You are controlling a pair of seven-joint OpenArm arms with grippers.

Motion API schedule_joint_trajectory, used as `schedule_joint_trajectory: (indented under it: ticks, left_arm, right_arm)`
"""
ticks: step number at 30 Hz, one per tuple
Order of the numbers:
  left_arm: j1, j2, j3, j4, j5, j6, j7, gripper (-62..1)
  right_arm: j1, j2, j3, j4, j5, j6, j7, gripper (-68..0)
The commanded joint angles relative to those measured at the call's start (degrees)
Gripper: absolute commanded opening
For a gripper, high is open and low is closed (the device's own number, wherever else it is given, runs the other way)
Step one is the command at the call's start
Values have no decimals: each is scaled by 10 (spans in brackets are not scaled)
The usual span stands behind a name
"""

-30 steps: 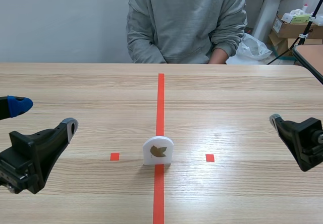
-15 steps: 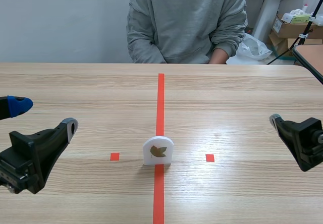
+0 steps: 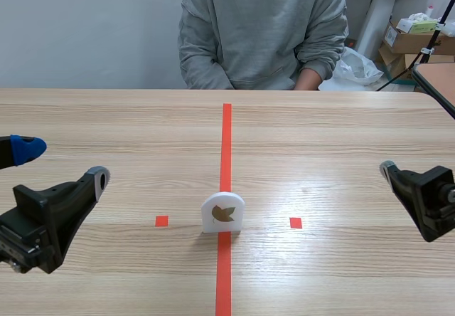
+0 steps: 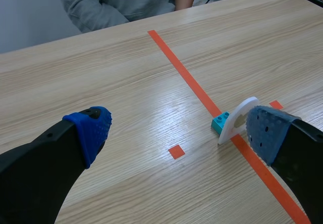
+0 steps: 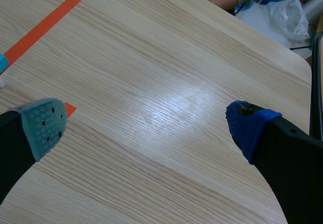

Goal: Do the leaf sorting experiment

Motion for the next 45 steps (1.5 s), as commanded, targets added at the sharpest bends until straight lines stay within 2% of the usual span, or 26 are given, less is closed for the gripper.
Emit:
schedule_joint_trajectory:
  ticks: [1, 17, 22, 25, 29, 33, 37, 40, 45]
  left_arm:
    - [-2, 2, 2, 8, -4, 2, -9, -37]
    - [-2, 2, 2, 8, -4, 2, -9, -37]
    - [-2, 2, 2, 8, -4, 2, -9, -37]
    - [-2, 2, 2, 8, -4, 2, -9, -37]
    - [-2, 2, 2, 8, -4, 2, -8, -37]
    - [-2, 2, 2, 8, -4, 2, -7, -37]
    - [-2, 2, 2, 8, -4, 2, -8, -37]
    - [-2, 2, 2, 8, -4, 2, -8, -37]
    - [-2, 4, 2, 8, -3, 2, -7, -37]
  right_arm:
    - [5, 0, 1, 3, 2, -2, 10, 4]
    - [5, 0, 1, 3, 2, -2, 10, 4]
    - [10, 0, 1, 3, -2, 1, -19, 4]
    - [28, 3, 1, 3, -27, 33, -40, 4]
    - [59, 14, 0, 3, -31, 76, -59, 4]
    - [86, 34, -2, -3, -33, 101, -67, 4]
    - [121, 63, -33, -35, -33, 107, -67, 4]
    - [157, 80, -71, -71, -33, 125, -66, 4]
    - [226, 86, -151, -132, -43, 125, -49, 4]
